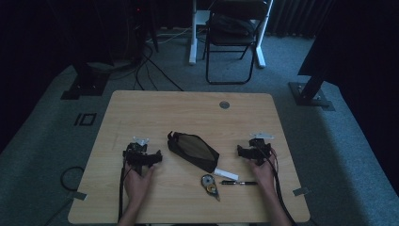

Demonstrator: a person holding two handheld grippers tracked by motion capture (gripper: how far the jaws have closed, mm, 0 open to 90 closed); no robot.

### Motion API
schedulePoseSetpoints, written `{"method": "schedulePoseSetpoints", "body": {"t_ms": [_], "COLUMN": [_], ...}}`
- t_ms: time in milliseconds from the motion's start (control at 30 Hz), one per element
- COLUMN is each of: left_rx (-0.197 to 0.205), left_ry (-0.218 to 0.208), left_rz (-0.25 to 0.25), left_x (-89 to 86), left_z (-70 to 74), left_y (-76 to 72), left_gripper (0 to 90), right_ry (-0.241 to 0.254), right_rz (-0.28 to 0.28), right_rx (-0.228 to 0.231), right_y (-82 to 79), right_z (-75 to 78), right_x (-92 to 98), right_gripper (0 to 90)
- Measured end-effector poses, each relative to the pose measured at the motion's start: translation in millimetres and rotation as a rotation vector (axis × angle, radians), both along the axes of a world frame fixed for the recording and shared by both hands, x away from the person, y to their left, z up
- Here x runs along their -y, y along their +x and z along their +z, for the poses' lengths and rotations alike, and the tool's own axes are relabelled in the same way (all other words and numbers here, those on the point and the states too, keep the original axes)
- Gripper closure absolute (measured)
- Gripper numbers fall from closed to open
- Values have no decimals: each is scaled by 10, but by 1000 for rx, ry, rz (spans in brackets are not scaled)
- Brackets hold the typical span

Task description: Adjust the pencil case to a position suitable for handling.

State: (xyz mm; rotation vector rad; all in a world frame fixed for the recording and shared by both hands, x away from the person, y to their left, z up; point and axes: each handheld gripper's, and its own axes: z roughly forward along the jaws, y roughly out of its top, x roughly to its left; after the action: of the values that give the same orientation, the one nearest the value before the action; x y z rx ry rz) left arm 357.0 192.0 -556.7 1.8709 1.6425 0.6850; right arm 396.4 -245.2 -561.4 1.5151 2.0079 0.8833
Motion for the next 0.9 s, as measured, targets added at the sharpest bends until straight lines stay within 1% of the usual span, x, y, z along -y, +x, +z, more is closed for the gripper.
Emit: {"method": "schedulePoseSetpoints", "body": {"t_ms": [133,267,633,900], "left_rx": [0,-1,0,0], "left_ry": [0,1,1,2], "left_rz": [0,4,4,-2], "left_x": [0,6,27,35], "left_z": [0,1,0,-1], "left_y": [0,-2,-7,-10], "left_gripper": [22,22,22,22], "right_ry": [0,3,1,2], "right_rz": [0,-4,0,13], "right_rx": [0,3,3,4], "right_y": [0,10,27,37], "right_z": [0,2,2,2], "right_x": [0,0,7,19], "right_gripper": [117,137,136,137]}}
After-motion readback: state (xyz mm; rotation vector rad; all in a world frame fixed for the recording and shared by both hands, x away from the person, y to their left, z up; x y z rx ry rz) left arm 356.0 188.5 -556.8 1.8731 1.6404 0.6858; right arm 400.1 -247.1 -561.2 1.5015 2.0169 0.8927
